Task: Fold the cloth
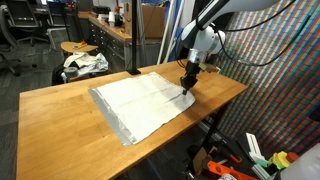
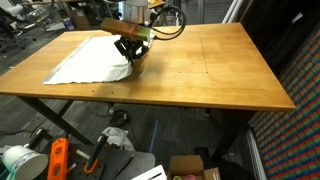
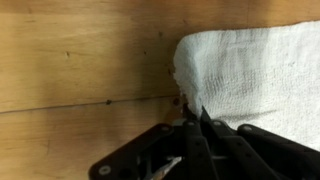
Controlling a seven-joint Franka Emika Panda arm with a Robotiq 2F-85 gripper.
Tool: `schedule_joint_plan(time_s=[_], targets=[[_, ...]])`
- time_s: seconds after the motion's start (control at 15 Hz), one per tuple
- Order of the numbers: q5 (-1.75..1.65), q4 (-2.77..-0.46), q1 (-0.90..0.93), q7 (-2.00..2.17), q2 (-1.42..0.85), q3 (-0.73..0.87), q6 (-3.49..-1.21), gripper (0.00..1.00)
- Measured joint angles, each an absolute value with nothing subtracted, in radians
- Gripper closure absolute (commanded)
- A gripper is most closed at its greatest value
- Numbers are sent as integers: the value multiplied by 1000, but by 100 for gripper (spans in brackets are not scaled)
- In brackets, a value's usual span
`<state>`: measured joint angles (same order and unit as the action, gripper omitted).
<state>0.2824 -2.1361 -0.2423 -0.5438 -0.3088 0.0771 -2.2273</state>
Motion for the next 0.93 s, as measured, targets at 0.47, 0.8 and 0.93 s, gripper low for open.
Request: schedule_joint_plan(time_s=[0.47, 0.8, 0.93], targets=[[231, -2251, -190, -536, -189, 61, -2294, 94], [156, -2361, -119, -463, -112, 39, -2422, 95], [126, -2394, -92, -414, -90, 29, -2471, 93]])
